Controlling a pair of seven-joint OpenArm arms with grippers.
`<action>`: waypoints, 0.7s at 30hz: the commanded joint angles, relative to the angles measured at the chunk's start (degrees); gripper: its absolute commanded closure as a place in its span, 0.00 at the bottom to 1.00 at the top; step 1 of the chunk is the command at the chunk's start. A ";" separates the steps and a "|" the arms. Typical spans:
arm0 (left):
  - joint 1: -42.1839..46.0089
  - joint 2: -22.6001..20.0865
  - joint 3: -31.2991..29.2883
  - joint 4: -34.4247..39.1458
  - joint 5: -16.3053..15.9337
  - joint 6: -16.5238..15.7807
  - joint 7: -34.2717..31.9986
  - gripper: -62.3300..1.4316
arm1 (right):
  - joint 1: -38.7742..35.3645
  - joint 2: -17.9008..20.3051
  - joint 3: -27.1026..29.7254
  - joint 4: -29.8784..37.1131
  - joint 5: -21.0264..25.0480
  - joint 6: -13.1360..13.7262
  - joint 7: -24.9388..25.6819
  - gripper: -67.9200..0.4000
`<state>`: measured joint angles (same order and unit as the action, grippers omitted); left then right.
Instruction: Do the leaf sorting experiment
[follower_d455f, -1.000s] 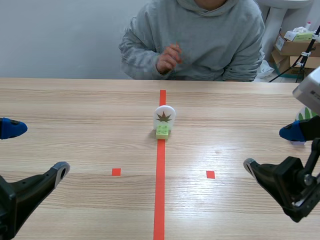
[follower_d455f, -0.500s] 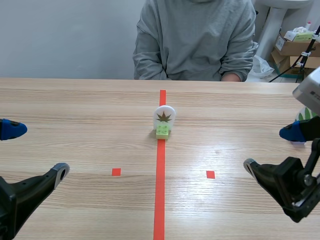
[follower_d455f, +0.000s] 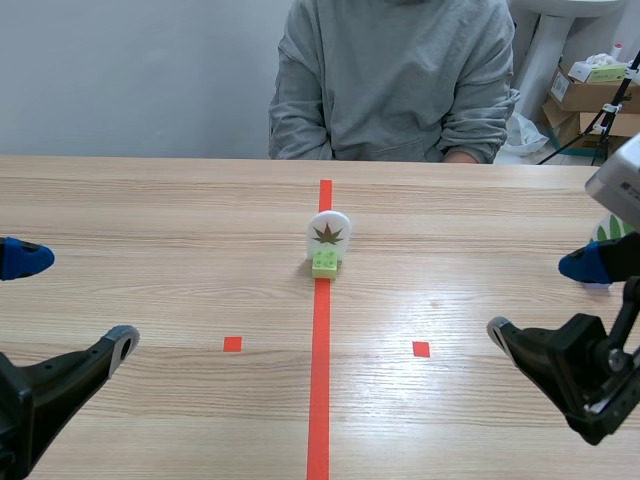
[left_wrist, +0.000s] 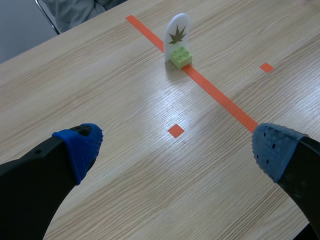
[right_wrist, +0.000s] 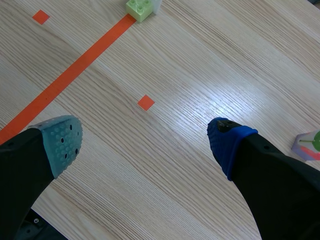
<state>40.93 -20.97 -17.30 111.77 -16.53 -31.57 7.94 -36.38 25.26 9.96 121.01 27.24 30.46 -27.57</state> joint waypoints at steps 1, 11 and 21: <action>-0.17 0.00 -0.09 1.11 -0.42 0.33 -0.85 0.00 | 0.04 0.59 0.17 -0.15 0.02 -0.39 0.20 0.25; -0.20 0.00 -0.09 1.11 -0.44 0.31 -0.85 0.00 | 0.04 0.59 0.17 -0.15 0.00 -0.39 -0.63 0.25; -8.90 -3.91 3.69 -6.54 -0.46 0.04 -1.05 0.00 | 0.04 0.61 0.17 -0.15 0.00 -0.39 -0.61 0.25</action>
<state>33.80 -23.73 -14.96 106.78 -16.53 -31.62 7.53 -36.38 25.26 9.96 121.01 27.05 30.46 -28.60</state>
